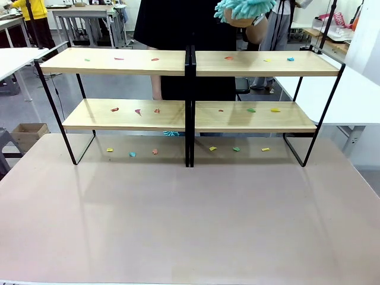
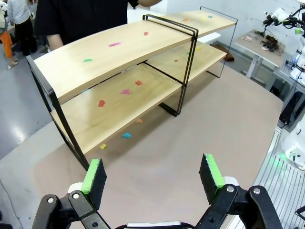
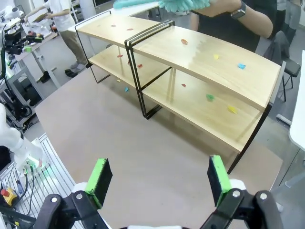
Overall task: Clean the shelves.
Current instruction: Pick up the Duster when the human hands it over.
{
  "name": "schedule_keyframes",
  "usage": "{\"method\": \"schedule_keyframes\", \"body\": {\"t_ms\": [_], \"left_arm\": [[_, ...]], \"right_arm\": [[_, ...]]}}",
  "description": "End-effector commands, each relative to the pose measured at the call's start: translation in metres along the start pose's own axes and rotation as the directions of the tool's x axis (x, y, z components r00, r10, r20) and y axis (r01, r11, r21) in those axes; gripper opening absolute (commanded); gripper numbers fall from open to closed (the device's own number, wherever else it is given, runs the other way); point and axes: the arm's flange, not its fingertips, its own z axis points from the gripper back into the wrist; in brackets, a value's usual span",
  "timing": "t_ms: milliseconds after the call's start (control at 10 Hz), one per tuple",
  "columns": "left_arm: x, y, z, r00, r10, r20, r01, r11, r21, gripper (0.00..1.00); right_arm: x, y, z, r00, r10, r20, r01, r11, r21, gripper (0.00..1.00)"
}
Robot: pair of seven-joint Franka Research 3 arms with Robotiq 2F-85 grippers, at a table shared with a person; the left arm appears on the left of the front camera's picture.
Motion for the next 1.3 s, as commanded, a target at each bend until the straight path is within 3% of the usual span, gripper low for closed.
{"method": "schedule_keyframes", "body": {"t_ms": [0, 100, 200, 1000, 1100, 1200], "left_arm": [[-0.038, -0.038, -0.017, 1.000, -0.010, -0.026, 0.010, 1.000, 0.005, 1.00], [-0.038, -0.040, -0.018, 0.999, -0.011, -0.041, 0.011, 1.000, 0.015, 1.00], [0.001, -0.001, -0.001, 1.000, -0.004, -0.003, 0.004, 1.000, -0.001, 1.00], [0.001, -0.001, -0.001, 1.000, -0.004, -0.003, 0.004, 1.000, -0.001, 1.00], [0.001, -0.001, -0.001, 1.000, -0.004, -0.003, 0.004, 1.000, -0.001, 1.00], [0.001, -0.001, -0.001, 1.000, -0.004, -0.003, 0.004, 1.000, -0.001, 1.00]], "right_arm": [[-0.010, -0.003, 0.003, 0.999, -0.027, 0.029, 0.027, 1.000, 0.000, 1.00], [-0.012, -0.003, -0.002, 1.000, -0.004, 0.007, 0.005, 0.999, -0.050, 1.00], [-0.001, -0.002, 0.002, 1.000, -0.007, 0.004, 0.007, 1.000, -0.004, 1.00], [-0.002, -0.003, 0.003, 1.000, -0.008, -0.001, 0.008, 1.000, -0.014, 1.00], [0.029, -0.022, -0.019, 0.985, -0.161, -0.062, 0.162, 0.987, 0.011, 1.00], [0.065, -0.045, -0.040, 0.927, -0.359, -0.112, 0.366, 0.930, 0.045, 1.00]]}}
